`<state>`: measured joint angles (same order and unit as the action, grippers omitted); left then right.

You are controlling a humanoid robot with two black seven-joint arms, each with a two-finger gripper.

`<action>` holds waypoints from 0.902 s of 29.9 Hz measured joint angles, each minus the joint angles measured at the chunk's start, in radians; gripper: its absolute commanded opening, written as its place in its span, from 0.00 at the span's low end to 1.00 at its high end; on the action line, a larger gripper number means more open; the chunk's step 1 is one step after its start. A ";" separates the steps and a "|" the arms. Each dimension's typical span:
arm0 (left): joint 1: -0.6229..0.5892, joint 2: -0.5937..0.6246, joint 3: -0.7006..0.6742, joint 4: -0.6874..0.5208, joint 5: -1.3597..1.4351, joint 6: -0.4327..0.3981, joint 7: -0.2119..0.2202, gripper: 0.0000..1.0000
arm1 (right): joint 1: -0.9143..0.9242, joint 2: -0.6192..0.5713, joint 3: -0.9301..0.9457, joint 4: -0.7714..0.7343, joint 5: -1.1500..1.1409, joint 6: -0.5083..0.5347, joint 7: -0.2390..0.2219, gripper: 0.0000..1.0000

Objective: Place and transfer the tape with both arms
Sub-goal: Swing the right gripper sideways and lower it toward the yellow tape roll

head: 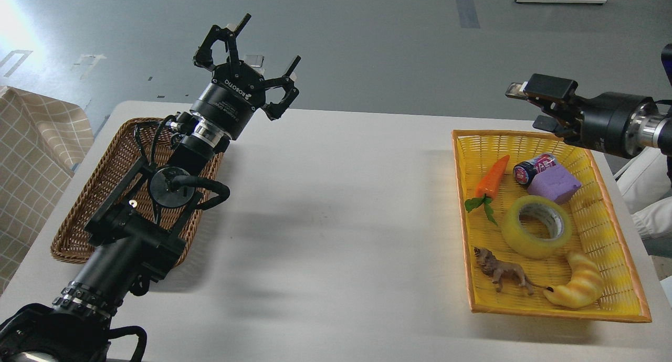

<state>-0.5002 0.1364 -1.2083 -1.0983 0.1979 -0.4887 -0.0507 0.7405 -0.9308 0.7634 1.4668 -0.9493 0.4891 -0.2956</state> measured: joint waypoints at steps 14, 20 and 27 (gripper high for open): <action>0.000 0.001 0.000 0.000 0.000 0.000 0.000 0.98 | -0.041 -0.153 -0.086 0.086 -0.050 -0.001 -0.083 0.99; -0.002 0.004 0.000 -0.001 0.000 0.000 0.000 0.98 | -0.046 -0.151 -0.104 0.081 -0.115 -0.001 -0.078 0.98; -0.002 0.005 -0.001 -0.001 0.000 0.000 0.000 0.98 | -0.060 -0.152 -0.107 0.071 -0.147 -0.001 -0.073 0.98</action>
<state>-0.5017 0.1411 -1.2088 -1.0992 0.1979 -0.4887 -0.0507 0.6804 -1.0824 0.6568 1.5381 -1.0961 0.4884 -0.3690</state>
